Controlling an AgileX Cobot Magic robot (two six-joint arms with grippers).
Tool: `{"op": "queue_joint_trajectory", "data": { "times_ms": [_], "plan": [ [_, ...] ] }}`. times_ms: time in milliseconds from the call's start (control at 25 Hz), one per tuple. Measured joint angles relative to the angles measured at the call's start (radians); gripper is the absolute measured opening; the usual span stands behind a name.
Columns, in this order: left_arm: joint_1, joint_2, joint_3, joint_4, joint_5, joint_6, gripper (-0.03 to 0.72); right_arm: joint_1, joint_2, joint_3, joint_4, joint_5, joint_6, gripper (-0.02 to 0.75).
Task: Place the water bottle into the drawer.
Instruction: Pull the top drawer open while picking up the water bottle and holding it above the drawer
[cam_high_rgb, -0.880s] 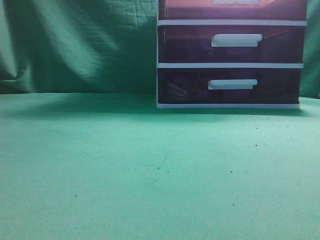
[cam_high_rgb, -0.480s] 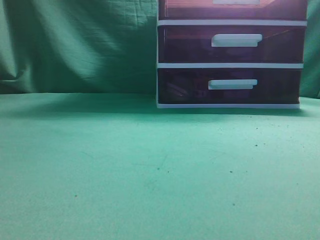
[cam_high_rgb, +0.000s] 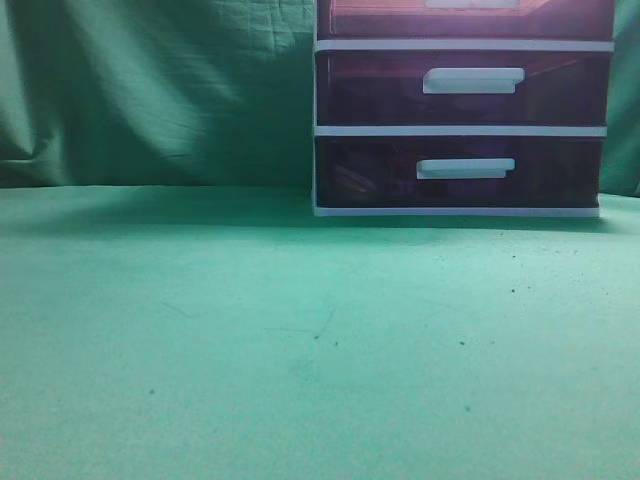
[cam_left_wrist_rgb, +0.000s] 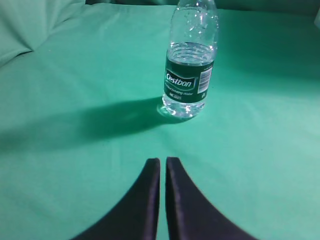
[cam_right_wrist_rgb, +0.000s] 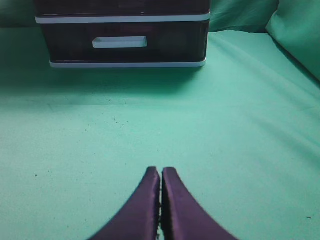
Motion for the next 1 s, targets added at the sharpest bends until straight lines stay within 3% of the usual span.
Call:
{"op": "queue_joint_trajectory", "data": {
  "times_ms": [120,240,560,720,1000],
  "plan": [
    [0.0,0.0,0.002,-0.071,-0.062,-0.02,0.0,0.0,0.0,0.0,0.0,0.0,0.0,0.0],
    [0.0,0.0,0.002,-0.134,-0.262,-0.027,0.0,0.0,0.0,0.0,0.0,0.0,0.0,0.0],
    [0.0,0.0,0.002,-0.133,-0.647,-0.03,0.0,0.0,0.0,0.0,0.0,0.0,0.0,0.0],
    [0.0,0.013,-0.011,-0.132,-0.566,-0.117,0.0,0.0,0.0,0.0,0.0,0.0,0.0,0.0],
    [0.0,0.29,-0.18,-0.093,-0.407,-0.158,0.0,0.0,0.0,0.0,0.0,0.0,0.0,0.0]
  ]
}}
